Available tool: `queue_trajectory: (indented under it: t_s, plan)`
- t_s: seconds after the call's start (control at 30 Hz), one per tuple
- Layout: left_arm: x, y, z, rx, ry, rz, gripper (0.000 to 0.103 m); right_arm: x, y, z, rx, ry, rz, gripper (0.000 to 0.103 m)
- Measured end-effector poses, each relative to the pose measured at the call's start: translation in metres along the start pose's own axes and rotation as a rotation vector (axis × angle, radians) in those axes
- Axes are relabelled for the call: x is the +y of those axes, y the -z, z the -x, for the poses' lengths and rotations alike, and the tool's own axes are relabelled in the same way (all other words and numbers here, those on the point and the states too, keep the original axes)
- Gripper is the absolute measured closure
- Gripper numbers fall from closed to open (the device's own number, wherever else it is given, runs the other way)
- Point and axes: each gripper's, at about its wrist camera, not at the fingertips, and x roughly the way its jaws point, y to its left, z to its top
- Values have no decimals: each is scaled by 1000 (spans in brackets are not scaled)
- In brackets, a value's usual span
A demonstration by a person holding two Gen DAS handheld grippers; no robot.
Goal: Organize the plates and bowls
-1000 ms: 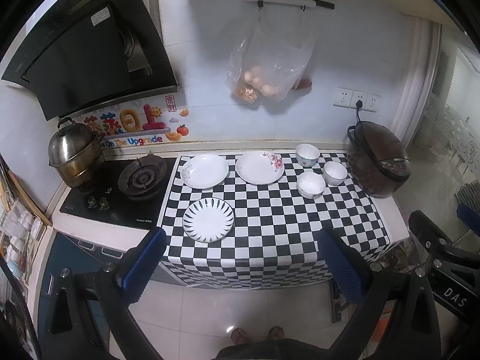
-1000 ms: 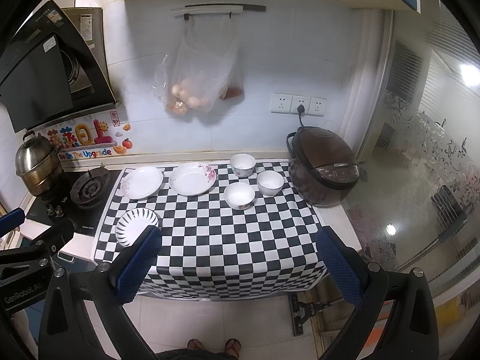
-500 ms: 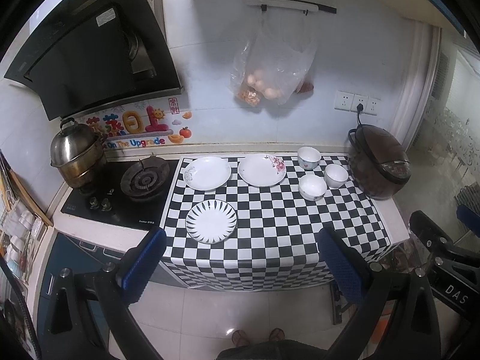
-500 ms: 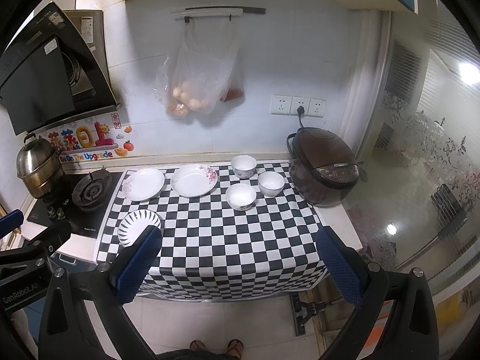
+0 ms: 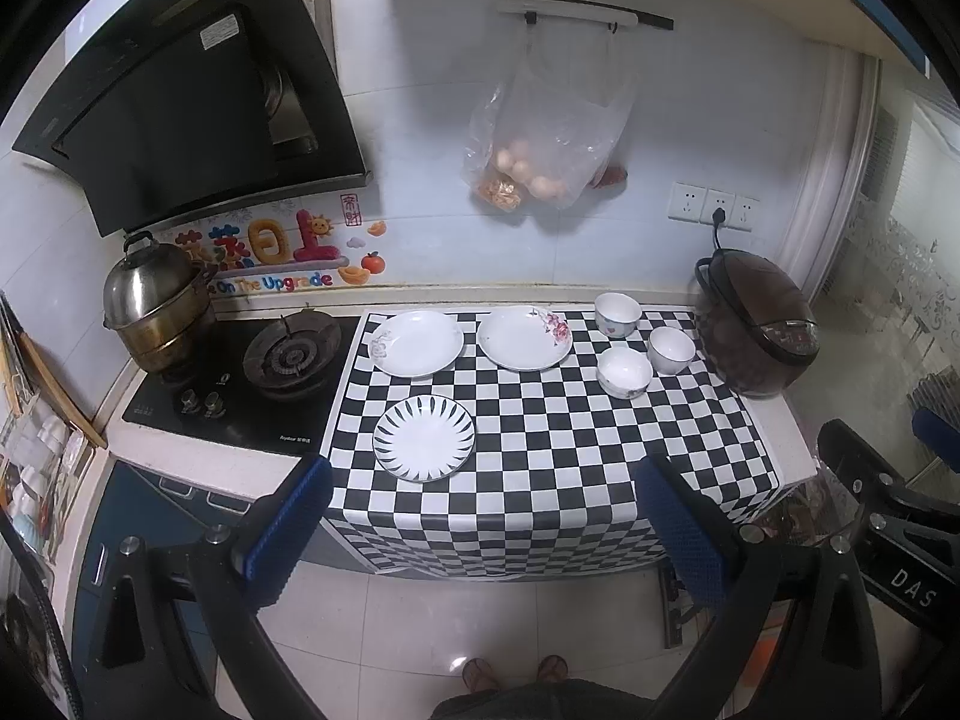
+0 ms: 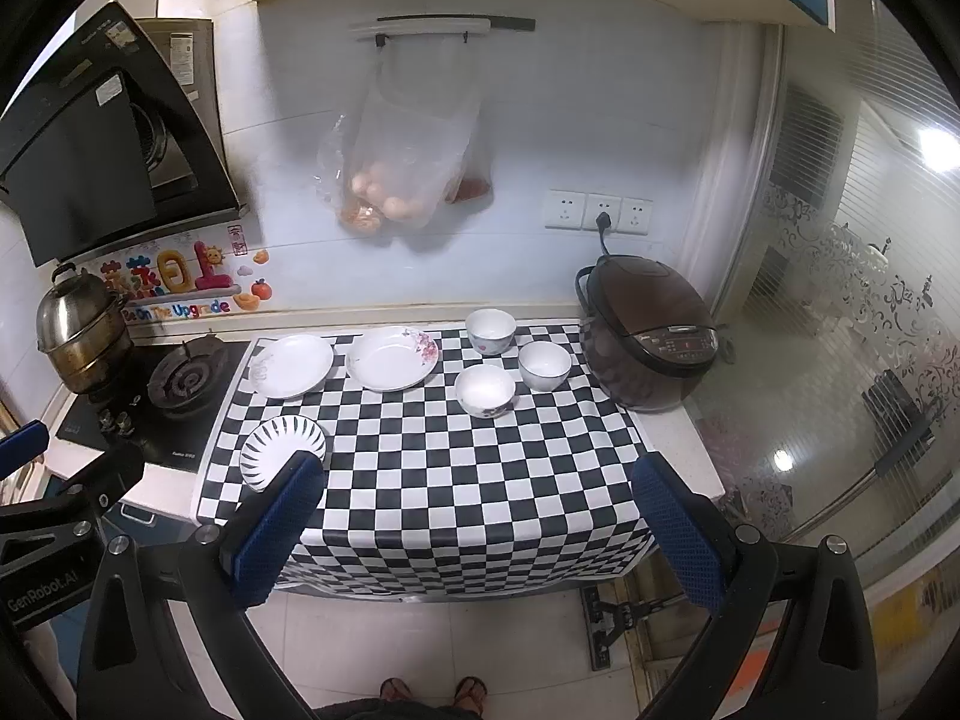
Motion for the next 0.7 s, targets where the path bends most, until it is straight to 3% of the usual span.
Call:
queue_trajectory:
  t_s: [0.7]
  plan:
    - [3,5,10,-11,2,6,0,-5,2,10,-4,-16,-9,0]
